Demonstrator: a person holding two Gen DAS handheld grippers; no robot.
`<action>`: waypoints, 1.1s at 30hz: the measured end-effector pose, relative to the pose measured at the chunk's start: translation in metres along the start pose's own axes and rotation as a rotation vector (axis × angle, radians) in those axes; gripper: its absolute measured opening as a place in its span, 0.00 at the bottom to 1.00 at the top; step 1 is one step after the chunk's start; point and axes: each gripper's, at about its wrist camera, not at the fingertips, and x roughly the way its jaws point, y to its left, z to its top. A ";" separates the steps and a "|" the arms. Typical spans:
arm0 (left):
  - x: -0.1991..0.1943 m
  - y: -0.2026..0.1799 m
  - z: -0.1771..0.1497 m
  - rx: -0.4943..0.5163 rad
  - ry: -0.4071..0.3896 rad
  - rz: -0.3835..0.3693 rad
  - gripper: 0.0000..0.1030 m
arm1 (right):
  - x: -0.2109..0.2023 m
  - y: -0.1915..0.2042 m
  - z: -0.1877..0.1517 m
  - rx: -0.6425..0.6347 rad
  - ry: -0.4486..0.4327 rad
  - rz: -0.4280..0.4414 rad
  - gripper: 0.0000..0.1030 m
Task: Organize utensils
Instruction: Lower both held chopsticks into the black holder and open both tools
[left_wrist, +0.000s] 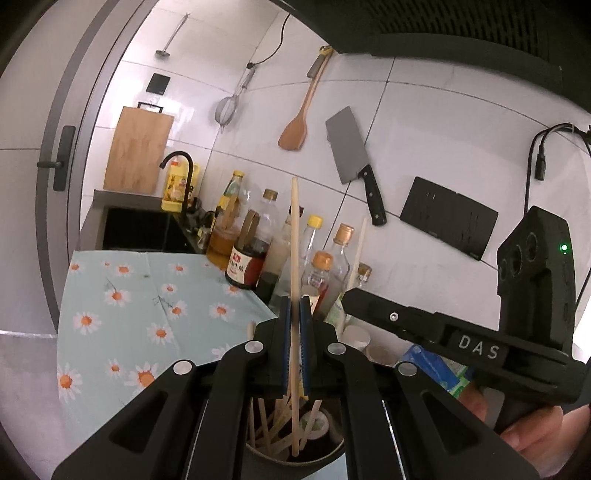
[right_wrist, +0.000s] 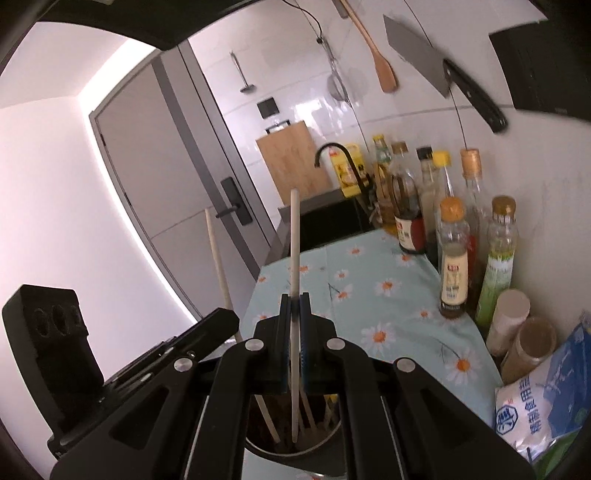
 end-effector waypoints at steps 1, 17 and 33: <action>0.000 0.001 -0.002 -0.006 0.005 0.000 0.04 | 0.001 -0.001 -0.002 0.007 0.007 -0.005 0.05; -0.014 -0.003 -0.013 -0.014 0.053 0.027 0.05 | -0.020 0.004 -0.008 0.014 0.009 -0.015 0.20; -0.041 -0.024 -0.017 0.013 0.079 0.029 0.05 | -0.054 0.004 -0.022 0.026 0.003 -0.028 0.20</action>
